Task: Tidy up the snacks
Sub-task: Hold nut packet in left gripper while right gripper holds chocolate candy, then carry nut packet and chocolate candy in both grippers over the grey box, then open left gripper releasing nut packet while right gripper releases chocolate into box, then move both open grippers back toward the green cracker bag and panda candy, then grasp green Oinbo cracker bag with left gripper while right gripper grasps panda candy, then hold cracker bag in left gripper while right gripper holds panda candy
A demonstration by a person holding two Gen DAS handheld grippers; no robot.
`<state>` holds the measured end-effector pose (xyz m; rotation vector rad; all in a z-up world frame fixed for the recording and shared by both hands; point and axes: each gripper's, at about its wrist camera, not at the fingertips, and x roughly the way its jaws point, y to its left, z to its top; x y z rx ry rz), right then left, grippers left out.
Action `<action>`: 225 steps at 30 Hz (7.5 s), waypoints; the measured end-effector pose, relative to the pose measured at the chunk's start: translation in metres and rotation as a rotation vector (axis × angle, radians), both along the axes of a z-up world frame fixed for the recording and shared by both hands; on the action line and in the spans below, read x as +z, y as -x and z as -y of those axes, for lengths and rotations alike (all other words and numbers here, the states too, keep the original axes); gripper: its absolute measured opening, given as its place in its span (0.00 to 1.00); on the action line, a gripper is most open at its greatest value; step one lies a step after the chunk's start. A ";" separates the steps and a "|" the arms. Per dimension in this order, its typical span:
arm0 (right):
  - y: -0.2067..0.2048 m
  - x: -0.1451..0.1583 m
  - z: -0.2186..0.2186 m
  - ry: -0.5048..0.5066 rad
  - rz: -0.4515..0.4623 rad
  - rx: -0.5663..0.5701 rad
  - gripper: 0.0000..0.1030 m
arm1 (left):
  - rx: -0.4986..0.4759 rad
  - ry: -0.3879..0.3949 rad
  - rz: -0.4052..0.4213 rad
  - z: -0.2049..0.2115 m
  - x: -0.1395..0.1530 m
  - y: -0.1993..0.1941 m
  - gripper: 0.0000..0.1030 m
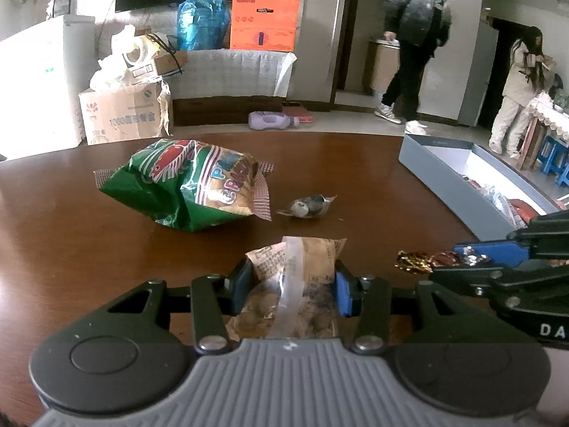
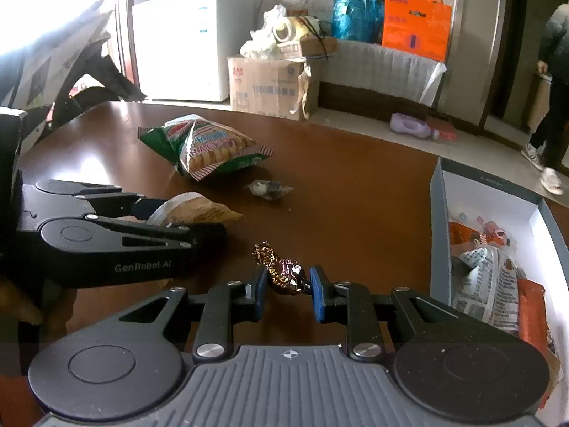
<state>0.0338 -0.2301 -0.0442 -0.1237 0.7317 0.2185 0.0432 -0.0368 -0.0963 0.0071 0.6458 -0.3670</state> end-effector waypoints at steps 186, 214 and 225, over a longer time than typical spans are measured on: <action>-0.059 0.015 -0.019 -0.155 0.061 -0.195 0.74 | 0.278 0.025 0.148 -0.127 0.053 -0.098 0.97; -0.096 -0.029 -0.060 -0.018 0.040 -0.062 0.33 | 0.061 0.059 0.079 -0.080 0.008 -0.154 0.78; -0.087 -0.024 -0.052 0.006 0.012 -0.044 0.31 | 0.086 0.060 0.071 -0.082 0.010 -0.134 0.72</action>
